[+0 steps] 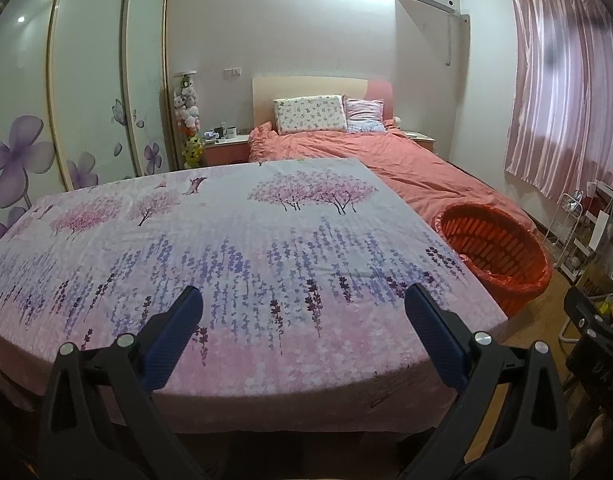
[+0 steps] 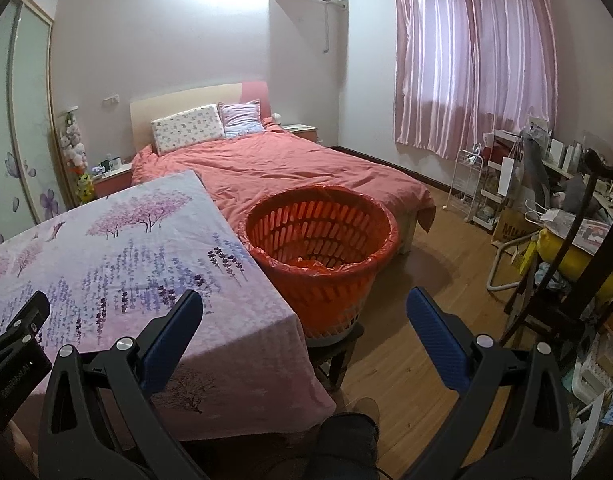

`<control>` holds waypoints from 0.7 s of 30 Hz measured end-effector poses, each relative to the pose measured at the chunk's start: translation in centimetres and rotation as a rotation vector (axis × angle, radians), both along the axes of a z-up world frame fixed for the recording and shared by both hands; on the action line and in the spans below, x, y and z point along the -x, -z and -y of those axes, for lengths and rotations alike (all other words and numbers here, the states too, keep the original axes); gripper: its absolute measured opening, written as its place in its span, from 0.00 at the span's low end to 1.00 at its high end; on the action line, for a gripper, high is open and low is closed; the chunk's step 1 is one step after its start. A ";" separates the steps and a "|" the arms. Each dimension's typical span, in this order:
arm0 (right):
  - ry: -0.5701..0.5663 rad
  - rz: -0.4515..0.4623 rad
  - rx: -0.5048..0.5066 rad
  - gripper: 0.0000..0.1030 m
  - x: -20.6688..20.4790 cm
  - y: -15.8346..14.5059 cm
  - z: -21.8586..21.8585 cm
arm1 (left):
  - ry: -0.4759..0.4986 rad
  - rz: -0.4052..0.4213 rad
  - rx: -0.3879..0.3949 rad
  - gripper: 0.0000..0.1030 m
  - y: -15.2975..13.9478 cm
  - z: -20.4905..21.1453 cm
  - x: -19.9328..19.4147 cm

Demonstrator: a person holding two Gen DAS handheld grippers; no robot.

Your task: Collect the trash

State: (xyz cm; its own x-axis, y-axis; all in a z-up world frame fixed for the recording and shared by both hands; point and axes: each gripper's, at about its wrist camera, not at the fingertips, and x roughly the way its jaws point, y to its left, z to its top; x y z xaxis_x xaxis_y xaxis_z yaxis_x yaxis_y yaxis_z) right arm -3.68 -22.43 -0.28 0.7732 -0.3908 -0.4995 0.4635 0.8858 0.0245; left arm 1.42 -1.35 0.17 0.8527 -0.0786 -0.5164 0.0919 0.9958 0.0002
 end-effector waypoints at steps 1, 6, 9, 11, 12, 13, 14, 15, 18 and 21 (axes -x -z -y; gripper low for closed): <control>0.001 0.001 -0.001 0.98 0.0 0.0 0.1 | 0.002 0.002 0.001 0.96 -0.1 0.1 0.1; 0.003 0.003 -0.015 0.98 0.2 -0.2 0.3 | 0.011 0.013 0.006 0.96 -0.5 0.2 0.5; 0.003 0.005 -0.020 0.98 0.3 -0.3 0.4 | 0.017 0.019 0.010 0.96 -0.8 0.3 0.7; 0.004 0.006 -0.020 0.98 0.4 -0.3 0.4 | 0.021 0.021 0.015 0.96 -0.9 0.4 0.8; 0.004 0.007 -0.020 0.98 0.4 -0.3 0.4 | 0.024 0.022 0.017 0.96 -0.9 0.4 0.8; 0.004 0.007 -0.020 0.98 0.4 -0.3 0.4 | 0.027 0.023 0.019 0.96 -1.0 0.5 0.9; 0.004 0.007 -0.020 0.98 0.4 -0.4 0.4 | 0.029 0.025 0.020 0.96 -1.1 0.5 0.9; 0.004 0.007 -0.021 0.98 0.4 -0.3 0.4 | 0.031 0.026 0.021 0.96 -1.1 0.5 1.0; 0.005 0.008 -0.022 0.98 0.4 -0.4 0.4 | 0.037 0.030 0.023 0.96 -1.3 0.6 1.1; 0.004 0.008 -0.020 0.98 0.4 -0.4 0.4 | 0.039 0.032 0.029 0.96 -1.5 0.5 1.1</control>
State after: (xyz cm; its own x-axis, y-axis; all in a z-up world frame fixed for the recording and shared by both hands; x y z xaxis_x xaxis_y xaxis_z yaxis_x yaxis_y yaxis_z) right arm -4.07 -22.86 0.10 0.7755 -0.3843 -0.5010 0.4669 0.8831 0.0454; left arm 0.28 -1.89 1.63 0.8646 -0.1265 -0.4863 0.1309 0.9911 -0.0250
